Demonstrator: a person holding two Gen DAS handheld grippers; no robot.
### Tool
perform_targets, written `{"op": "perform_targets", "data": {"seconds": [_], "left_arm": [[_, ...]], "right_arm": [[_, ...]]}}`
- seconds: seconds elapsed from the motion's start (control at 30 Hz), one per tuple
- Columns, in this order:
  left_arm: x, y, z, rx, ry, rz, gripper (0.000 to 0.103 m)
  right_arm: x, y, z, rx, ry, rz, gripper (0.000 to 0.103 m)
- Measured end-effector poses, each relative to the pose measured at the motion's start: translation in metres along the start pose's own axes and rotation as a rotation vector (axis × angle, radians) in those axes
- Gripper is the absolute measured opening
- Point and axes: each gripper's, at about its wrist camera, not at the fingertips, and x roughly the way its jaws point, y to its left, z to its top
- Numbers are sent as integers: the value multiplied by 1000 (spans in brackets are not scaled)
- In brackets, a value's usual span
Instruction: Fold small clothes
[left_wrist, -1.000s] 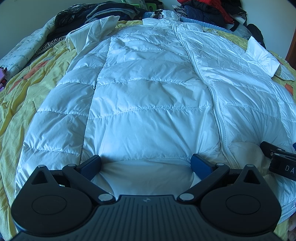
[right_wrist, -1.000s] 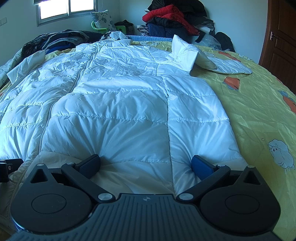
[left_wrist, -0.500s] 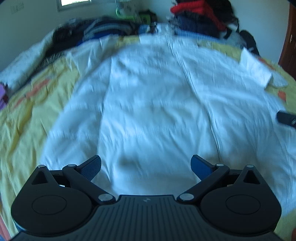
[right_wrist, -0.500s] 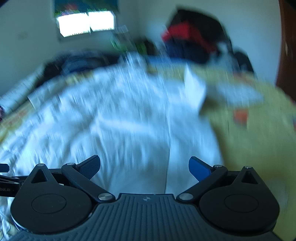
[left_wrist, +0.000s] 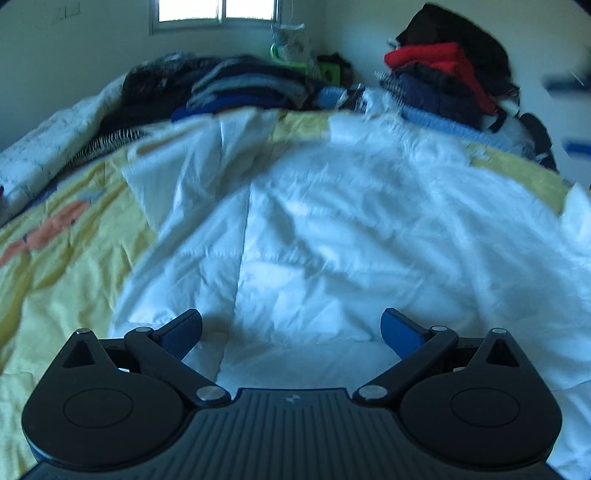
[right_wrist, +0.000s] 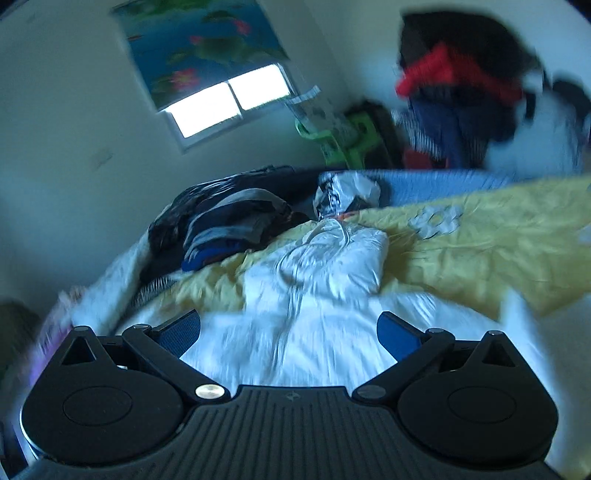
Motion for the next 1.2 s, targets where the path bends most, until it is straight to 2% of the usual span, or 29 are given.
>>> {"op": "perform_targets", "data": {"seconds": [0.07,0.17,0.3,0.37,0.43,0.53,0.6,0.67,0.7,0.73,0.8,0.97,1.07,1.1,1.2], "left_arm": [[9,-2,-9,34,-10,13,103],[8,-6,-15,53,-43,24,103],[10,-1,-14,26,-34,0,103],[10,1,-13,19,-34,-8,103],[10,1,-13,15,-34,-10,103],[10,2,-13,2,-37,-18,103],[10,4,-13,-10,-40,-27,103],[10,6,-13,-21,-43,-34,103],[10,7,-13,-26,-45,-37,103],[10,8,-13,-31,-47,-40,103],[9,9,-13,-40,-49,-43,103],[8,10,-12,-51,-52,-49,103],[7,11,-13,-55,-52,-53,103],[7,12,-12,-59,-53,-55,103],[7,14,-12,-68,-55,-61,103]], "right_arm": [[47,-21,28,54,22,-24,103],[117,-52,59,90,41,-136,103],[191,-87,67,165,100,-177,103],[223,-103,69,214,137,-162,103],[248,-116,69,294,174,-116,93],[281,-125,73,388,217,26,87],[298,-121,74,374,247,66,82],[310,-117,73,347,261,81,62],[314,-118,71,357,262,91,31],[315,-120,69,374,264,105,20],[315,-123,67,385,248,124,19],[287,-104,80,281,163,140,16],[254,-63,100,89,112,140,16],[234,-43,105,-12,95,138,16],[175,4,101,-242,54,158,16]]}}
